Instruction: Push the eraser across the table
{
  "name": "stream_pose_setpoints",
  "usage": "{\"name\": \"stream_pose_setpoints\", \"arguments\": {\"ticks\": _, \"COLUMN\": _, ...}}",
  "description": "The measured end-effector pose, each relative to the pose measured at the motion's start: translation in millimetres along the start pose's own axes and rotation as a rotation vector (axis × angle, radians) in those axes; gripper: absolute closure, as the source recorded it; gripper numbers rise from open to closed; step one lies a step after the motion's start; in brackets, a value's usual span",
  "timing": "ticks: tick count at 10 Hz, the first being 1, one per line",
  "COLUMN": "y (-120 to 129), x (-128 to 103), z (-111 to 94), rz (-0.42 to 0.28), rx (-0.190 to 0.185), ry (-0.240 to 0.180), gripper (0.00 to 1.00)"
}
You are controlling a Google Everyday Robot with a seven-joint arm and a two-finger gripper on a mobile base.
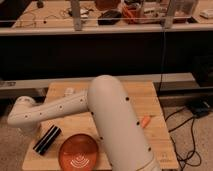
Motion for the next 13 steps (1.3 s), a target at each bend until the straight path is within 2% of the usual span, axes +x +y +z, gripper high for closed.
{"name": "stream_pose_setpoints", "arguments": {"ticks": 3, "y": 3, "x": 7, "z": 3, "rz": 0.029, "rx": -0.026, "ry": 0.016, "gripper": 0.99}}
{"name": "stream_pose_setpoints", "arguments": {"ticks": 6, "y": 8, "x": 15, "z": 7, "rz": 0.058, "rx": -0.044, "ry": 0.006, "gripper": 0.99}}
{"name": "stream_pose_setpoints", "arguments": {"ticks": 8, "y": 11, "x": 18, "z": 8, "rz": 0.064, "rx": -0.054, "ry": -0.006, "gripper": 0.92}}
{"name": "stream_pose_setpoints", "arguments": {"ticks": 9, "y": 18, "x": 21, "z": 9, "rz": 0.069, "rx": -0.044, "ry": -0.005, "gripper": 0.91}}
{"name": "stream_pose_setpoints", "arguments": {"ticks": 11, "y": 38, "x": 32, "z": 7, "rz": 0.098, "rx": -0.018, "ry": -0.002, "gripper": 1.00}}
{"name": "stream_pose_setpoints", "arguments": {"ticks": 13, "y": 49, "x": 39, "z": 6, "rz": 0.125, "rx": -0.002, "ry": -0.004, "gripper": 1.00}}
